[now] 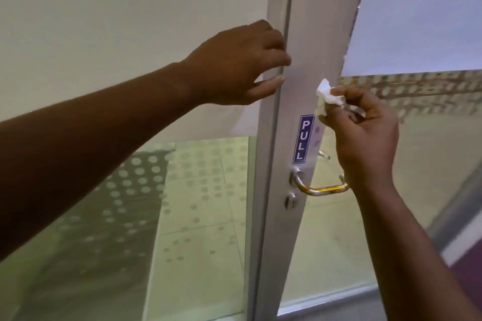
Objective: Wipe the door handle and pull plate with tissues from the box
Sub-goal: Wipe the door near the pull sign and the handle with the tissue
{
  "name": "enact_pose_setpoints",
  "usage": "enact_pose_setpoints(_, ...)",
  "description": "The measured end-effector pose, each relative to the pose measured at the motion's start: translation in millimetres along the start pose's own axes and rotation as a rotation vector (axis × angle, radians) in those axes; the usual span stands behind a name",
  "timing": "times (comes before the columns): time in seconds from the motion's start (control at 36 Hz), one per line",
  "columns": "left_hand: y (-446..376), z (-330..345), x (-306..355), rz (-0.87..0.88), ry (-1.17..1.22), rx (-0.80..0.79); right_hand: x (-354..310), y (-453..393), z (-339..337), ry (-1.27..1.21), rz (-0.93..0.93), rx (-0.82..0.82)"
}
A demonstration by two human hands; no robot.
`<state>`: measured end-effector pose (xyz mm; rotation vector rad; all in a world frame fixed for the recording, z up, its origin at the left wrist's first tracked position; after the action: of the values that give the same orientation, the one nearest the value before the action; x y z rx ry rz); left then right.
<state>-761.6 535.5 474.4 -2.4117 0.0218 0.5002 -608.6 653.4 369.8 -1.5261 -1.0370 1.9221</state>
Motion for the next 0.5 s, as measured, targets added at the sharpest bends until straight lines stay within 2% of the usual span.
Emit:
enact_pose_setpoints(0.17,-12,22,7,0.167,-0.199,0.031,35,-5,-25,0.043,0.157,0.002)
enact_pose_setpoints(0.31,-9,40,7,0.234,-0.206,0.066,54,1,-24,0.109,0.227,-0.006)
enact_pose_setpoints(0.5,-8,51,-6,0.252,-0.297,0.125,66,5,-13,0.401,0.169,-0.013)
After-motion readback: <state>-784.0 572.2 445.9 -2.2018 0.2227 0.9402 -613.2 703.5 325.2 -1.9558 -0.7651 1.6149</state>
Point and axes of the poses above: each hand's wrist, its own y-axis away from the middle knuckle, its own z-axis out of the palm, x = y × z, the point moved 6 cm from there along -y, towards the middle knuckle, and after that the axes turned 13 degrees about -z, right-handed, at the moved point
